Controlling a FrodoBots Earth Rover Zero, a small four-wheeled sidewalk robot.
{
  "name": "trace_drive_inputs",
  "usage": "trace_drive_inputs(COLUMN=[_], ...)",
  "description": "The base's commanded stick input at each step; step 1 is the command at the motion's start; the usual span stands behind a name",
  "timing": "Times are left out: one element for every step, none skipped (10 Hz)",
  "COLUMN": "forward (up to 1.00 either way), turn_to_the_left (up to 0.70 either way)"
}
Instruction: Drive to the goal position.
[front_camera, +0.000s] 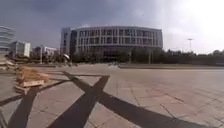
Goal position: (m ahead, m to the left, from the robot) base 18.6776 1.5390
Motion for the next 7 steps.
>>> trace_drive_inputs(forward=[1.0, 1.0, 1.0, 1.0, 1.0, 1.0, 1.0], turn_to_the_left=[0.18, 0.33, 0.12, 0.02, 0.28, 0.0, 0.0])
